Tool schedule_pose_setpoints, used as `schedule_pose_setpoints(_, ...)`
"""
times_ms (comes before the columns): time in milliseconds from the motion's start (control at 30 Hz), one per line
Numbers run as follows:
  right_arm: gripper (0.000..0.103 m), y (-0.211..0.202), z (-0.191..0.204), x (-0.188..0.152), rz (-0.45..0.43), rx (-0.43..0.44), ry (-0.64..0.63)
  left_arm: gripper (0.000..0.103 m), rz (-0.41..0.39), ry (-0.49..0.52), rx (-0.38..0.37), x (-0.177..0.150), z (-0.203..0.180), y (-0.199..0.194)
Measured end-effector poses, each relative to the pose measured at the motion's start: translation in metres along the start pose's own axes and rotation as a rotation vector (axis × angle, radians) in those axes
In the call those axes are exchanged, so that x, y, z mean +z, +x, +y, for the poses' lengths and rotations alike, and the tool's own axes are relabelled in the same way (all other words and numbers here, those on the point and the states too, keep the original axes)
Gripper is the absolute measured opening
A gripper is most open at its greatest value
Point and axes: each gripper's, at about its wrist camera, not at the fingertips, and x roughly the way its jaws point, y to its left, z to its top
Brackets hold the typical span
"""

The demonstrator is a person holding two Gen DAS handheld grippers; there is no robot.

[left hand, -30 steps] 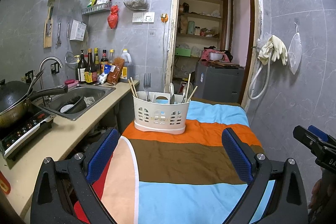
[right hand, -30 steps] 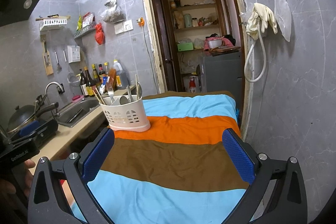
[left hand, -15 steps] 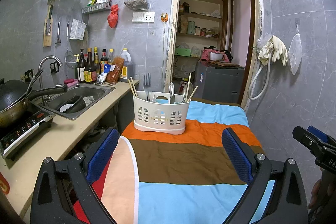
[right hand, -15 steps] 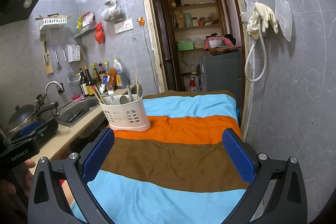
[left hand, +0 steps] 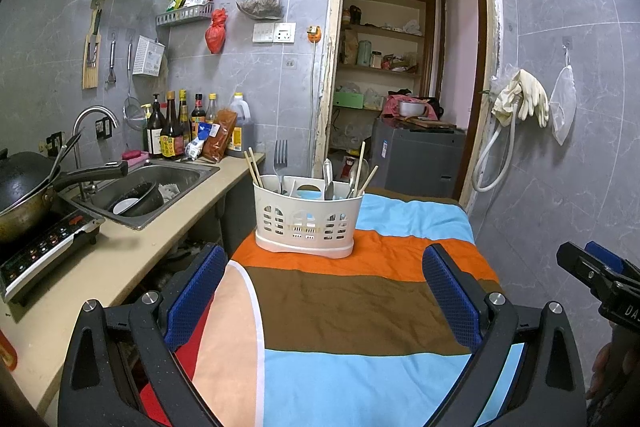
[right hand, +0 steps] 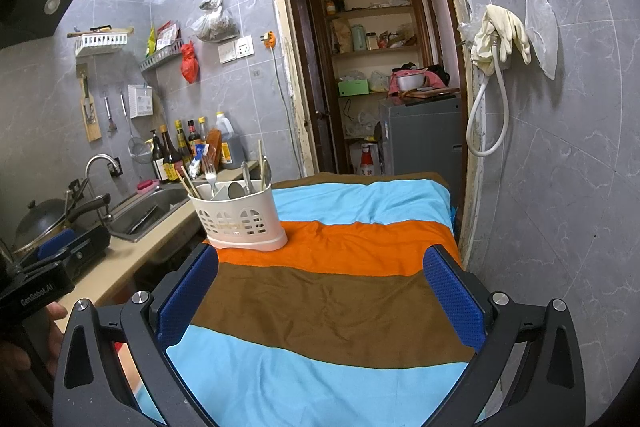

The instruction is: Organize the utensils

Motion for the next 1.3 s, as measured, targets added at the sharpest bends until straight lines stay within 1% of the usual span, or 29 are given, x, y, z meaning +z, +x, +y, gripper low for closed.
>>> schedule_pose_setpoints(500, 0.103, 0.0, 0.0, 0.0, 0.0, 0.001, 0.0, 0.097, 0.006, -0.006, -0.001, -0.001, -0.001, 0.005)
schedule_pose_setpoints(733, 0.103, 0.0, 0.0, 0.001, 0.002, 0.0, -0.001, 0.097, -0.014, -0.006, 0.001, 0.001, -0.002, 0.01)
schedule_pose_setpoints(1300, 0.103, 0.001, -0.001, 0.002, 0.003, 0.002, -0.001, 0.097, -0.002, -0.004, -0.001, -0.001, -0.003, 0.012)
